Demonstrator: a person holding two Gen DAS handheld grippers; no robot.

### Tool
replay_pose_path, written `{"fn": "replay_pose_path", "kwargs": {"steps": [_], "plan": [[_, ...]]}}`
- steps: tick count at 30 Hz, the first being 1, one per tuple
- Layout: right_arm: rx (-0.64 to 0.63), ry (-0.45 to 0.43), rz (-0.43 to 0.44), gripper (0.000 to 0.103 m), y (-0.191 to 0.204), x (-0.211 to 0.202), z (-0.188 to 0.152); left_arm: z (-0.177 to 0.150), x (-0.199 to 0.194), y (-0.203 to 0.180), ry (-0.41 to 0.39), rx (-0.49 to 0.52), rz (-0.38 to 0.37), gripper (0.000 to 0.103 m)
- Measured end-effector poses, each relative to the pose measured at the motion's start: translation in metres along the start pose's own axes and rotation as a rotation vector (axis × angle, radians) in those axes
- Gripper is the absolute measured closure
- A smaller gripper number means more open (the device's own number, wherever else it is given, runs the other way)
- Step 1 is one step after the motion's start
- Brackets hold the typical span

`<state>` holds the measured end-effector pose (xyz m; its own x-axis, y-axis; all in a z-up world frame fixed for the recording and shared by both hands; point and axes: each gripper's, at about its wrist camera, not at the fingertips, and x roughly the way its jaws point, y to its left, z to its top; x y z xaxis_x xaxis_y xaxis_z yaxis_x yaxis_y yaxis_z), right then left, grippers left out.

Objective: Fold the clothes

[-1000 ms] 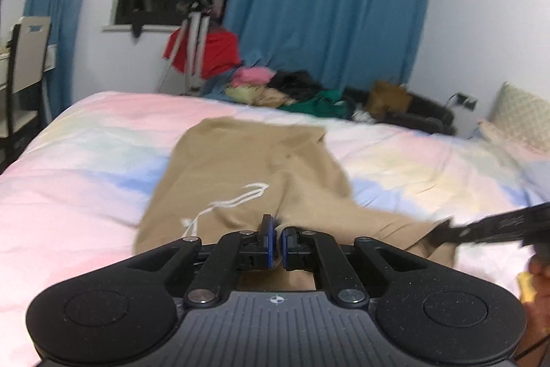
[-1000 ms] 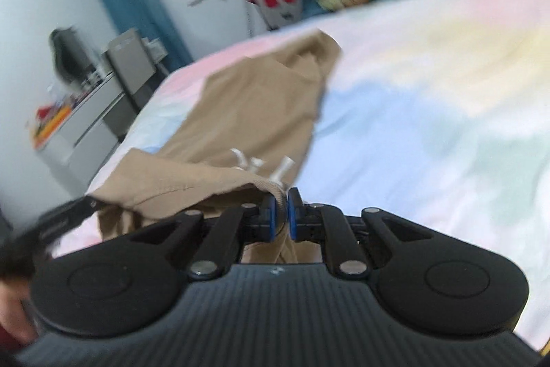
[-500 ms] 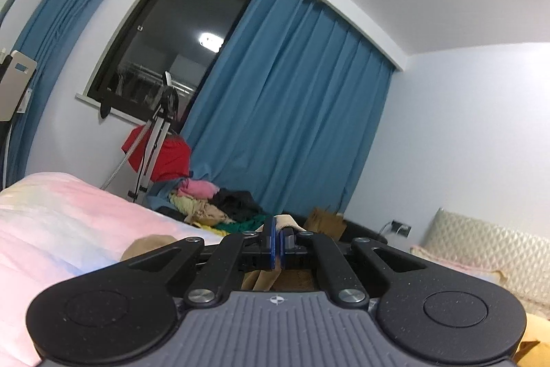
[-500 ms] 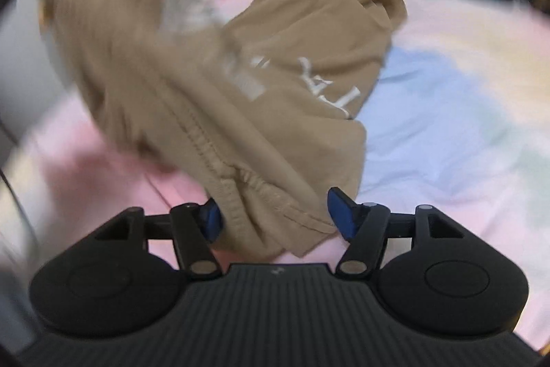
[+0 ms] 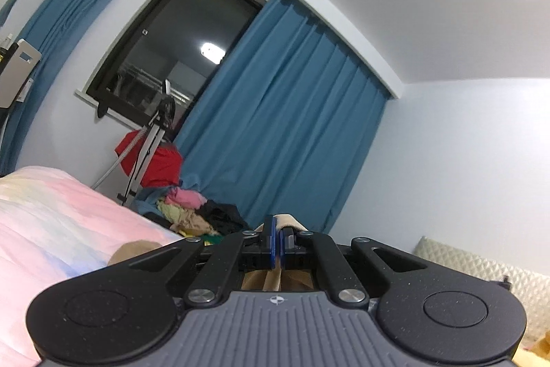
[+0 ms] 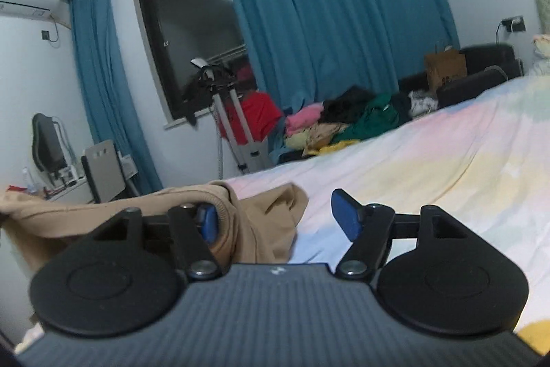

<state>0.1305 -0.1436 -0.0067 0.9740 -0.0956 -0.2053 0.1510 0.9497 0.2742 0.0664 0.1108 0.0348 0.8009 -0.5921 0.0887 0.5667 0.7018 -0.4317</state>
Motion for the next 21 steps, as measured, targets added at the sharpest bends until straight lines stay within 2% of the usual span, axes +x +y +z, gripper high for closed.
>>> {"fn": "replay_pose_path", "kwargs": {"steps": [1,2,3,4,5,10,11,13,17,20,21], "plan": [[-0.029,0.048,0.006,0.034,0.002,0.007,-0.003,-0.003,0.003,0.001,0.022,0.004,0.015,0.101],[-0.057,0.102,0.016,0.039,0.004,0.015,-0.007,-0.005,0.006,0.003,0.043,0.007,0.031,0.101],[-0.064,0.164,0.043,0.06,0.006,0.026,-0.012,-0.008,0.01,0.005,0.062,0.012,0.053,0.101],[-0.059,0.216,0.07,0.075,0.007,0.033,-0.018,-0.012,0.013,0.008,0.086,0.017,0.075,0.1],[-0.052,0.264,0.096,0.096,0.009,0.04,-0.023,-0.013,0.015,0.012,0.11,0.018,0.087,0.1],[-0.049,0.258,0.215,0.096,0.021,0.038,-0.016,-0.025,0.034,0.04,0.231,-0.023,0.216,0.1],[-0.059,0.252,0.236,0.096,0.025,0.037,-0.013,-0.027,0.037,0.05,0.249,-0.07,0.263,0.1],[-0.083,0.298,0.274,0.096,0.03,0.052,0.0,-0.025,0.046,0.071,0.308,-0.161,0.293,0.099],[-0.093,0.386,0.289,0.096,0.033,0.087,0.021,-0.021,0.073,0.109,0.468,-0.188,0.28,0.092],[-0.004,0.442,0.271,0.096,0.019,0.111,0.011,-0.025,0.089,0.132,0.539,-0.159,0.289,0.092],[0.027,0.46,0.252,0.096,0.012,0.121,0.004,-0.028,0.096,0.143,0.556,-0.205,0.249,0.091]]}}
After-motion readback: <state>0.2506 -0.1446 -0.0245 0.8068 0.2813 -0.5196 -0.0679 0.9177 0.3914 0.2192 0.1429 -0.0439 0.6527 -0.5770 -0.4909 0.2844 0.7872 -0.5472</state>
